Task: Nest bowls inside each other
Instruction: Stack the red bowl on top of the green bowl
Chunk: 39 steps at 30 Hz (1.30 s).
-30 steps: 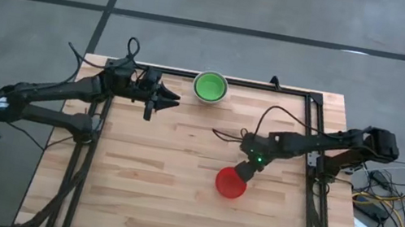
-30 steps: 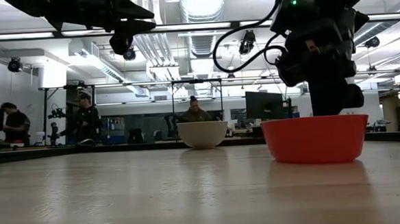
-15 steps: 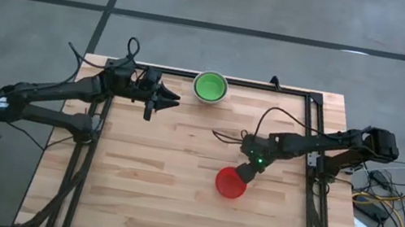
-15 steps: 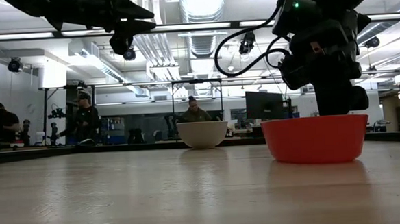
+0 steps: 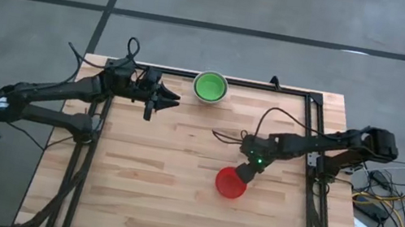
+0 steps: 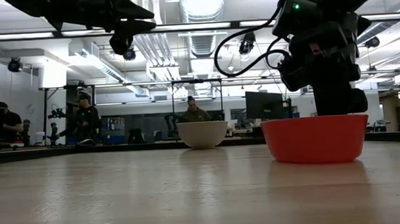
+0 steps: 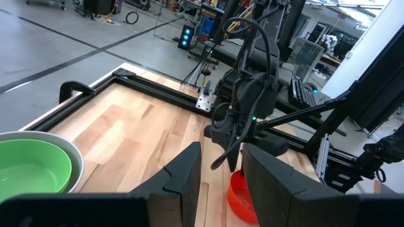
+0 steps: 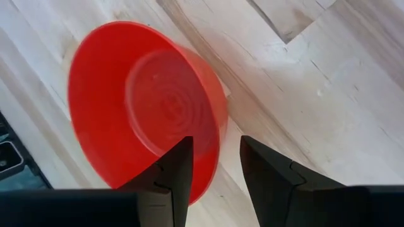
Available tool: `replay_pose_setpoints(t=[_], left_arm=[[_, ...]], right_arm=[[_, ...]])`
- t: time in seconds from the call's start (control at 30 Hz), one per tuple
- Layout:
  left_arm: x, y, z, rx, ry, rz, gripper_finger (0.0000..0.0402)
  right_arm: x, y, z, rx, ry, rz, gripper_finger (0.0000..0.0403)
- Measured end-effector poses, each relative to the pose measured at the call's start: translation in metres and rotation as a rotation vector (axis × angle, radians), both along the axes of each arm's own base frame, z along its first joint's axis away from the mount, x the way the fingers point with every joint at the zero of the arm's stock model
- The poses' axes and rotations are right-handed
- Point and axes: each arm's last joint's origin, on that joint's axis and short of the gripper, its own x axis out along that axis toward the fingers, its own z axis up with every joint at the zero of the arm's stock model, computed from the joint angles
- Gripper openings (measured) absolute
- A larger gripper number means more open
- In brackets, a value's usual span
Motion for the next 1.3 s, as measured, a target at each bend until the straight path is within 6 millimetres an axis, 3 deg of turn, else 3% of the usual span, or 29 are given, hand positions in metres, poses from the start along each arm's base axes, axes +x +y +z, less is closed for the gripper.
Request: replay_pose_setpoints(t=[0.2, 0.43, 0.6, 0.83, 1.07, 1.3], left_arm=[[0.0, 0.0, 0.0, 0.0, 0.0, 0.0, 0.0122], [0.0, 0.0, 0.0, 0.0, 0.0, 0.0, 0.0122], [0.0, 0.0, 0.0, 0.0, 0.0, 0.0, 0.0122], [0.0, 0.0, 0.0, 0.0, 0.0, 0.0, 0.0122], [0.0, 0.0, 0.0, 0.0, 0.001, 0.0, 0.0122], [0.0, 0.0, 0.0, 0.0, 0.001, 0.0, 0.0122]], right_arm=[[0.004, 0.003, -0.012, 0.03, 0.034, 0.02, 0.0114], [0.013, 0.006, -0.027, 0.094, 0.042, 0.051, 0.0064], [0.014, 0.006, -0.025, 0.094, 0.025, 0.053, 0.0015], [0.013, 0.006, -0.023, 0.091, 0.017, 0.048, 0.0009], [0.013, 0.004, -0.006, 0.044, -0.079, 0.039, 0.0009], [0.009, -0.005, 0.026, -0.037, -0.265, 0.015, 0.0009]])
